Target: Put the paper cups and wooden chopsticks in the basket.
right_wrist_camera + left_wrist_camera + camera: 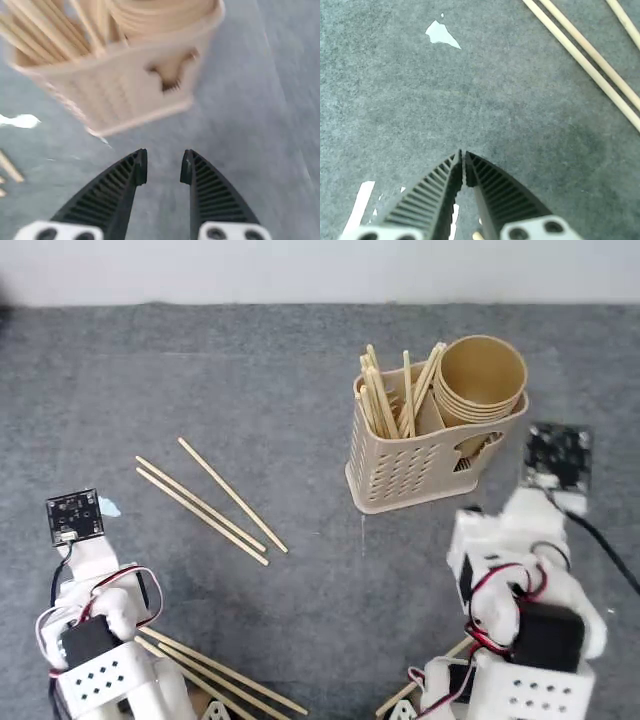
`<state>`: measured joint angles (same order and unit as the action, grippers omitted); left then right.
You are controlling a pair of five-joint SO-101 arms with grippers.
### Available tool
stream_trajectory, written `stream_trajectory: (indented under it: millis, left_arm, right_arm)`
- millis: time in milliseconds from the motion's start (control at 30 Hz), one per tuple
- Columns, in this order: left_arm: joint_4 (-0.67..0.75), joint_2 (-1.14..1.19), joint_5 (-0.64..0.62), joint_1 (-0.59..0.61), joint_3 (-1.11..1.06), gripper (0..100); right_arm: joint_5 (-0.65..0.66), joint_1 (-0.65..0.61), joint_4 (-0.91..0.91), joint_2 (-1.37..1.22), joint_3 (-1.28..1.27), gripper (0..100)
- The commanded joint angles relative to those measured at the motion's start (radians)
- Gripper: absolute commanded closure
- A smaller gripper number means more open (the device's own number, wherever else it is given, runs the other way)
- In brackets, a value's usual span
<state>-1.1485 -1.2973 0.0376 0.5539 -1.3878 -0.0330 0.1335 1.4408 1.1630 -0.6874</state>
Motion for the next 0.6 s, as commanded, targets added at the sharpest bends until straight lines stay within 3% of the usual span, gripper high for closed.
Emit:
stream_trajectory:
  millis: [0,267,567]
  left_arm:
    - [0.02,-0.012,-0.002,-0.008,0.005,99]
    - [0.02,-0.012,-0.002,-0.008,0.005,99]
    - [0.02,-0.012,-0.003,-0.008,0.005,99]
  right_arm:
    - [-0.003,0.099,0.007,0.093,-0.13,87.9]
    - [-0.009,0.234,0.008,0.134,-0.397,87.9]
    - [-0.011,0.383,-0.035,-0.027,-0.413,87.9]
